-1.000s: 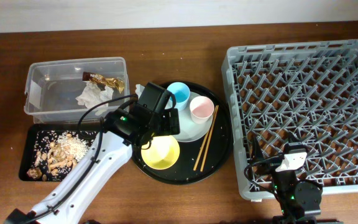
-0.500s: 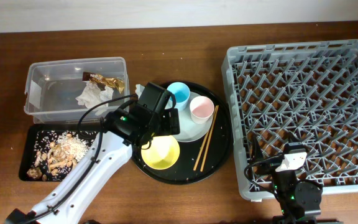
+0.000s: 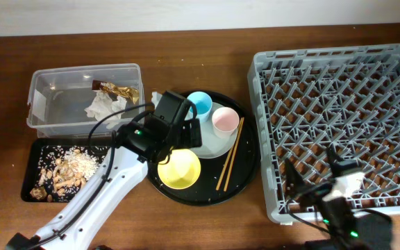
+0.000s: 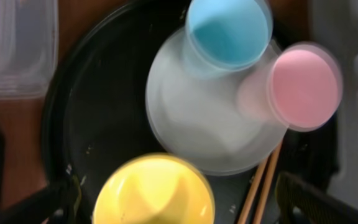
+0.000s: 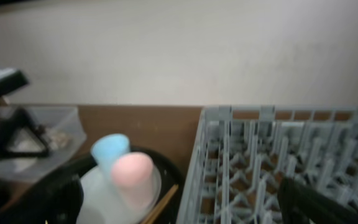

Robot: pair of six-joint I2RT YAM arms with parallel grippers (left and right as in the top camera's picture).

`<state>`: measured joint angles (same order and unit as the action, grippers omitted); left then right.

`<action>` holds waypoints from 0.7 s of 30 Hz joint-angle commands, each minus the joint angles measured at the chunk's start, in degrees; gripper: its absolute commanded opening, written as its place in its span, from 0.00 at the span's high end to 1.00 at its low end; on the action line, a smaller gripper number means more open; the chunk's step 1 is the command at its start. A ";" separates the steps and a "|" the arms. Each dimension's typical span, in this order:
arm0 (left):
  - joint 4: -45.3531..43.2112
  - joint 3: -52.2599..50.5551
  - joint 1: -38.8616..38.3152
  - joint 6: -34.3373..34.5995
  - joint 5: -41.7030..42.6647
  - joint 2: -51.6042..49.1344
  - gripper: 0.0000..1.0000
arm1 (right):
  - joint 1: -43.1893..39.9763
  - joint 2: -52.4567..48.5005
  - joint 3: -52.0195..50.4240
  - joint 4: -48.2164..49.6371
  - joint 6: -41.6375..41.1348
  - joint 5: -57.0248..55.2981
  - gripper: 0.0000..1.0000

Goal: Sort waste into correct bins and load items into the dishwasher rack

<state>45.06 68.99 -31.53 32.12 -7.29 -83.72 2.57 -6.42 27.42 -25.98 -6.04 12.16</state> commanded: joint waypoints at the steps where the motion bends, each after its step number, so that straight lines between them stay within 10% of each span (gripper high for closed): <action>1: -4.33 0.66 0.22 -0.72 -3.30 0.48 0.01 | 0.04 -12.90 21.27 -12.90 2.86 1.14 0.02; 6: -13.18 0.63 0.22 -0.20 -0.87 0.24 0.09 | 0.04 -37.11 48.63 -40.02 3.26 1.16 0.02; 8: -17.79 0.63 0.22 -0.15 -0.90 -0.61 0.51 | 0.04 -42.97 53.35 -44.09 3.21 4.00 0.02; 9: -18.95 0.63 0.22 0.17 -0.92 -1.20 0.55 | 0.04 -44.19 53.70 -44.41 3.23 4.83 0.01; 21: -26.88 0.66 8.33 2.86 11.65 -17.57 0.54 | 0.04 -50.34 53.68 -48.74 3.30 2.16 0.02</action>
<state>18.96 69.19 -23.46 34.37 0.08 -99.55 2.57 -56.86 79.99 -74.83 -3.01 15.22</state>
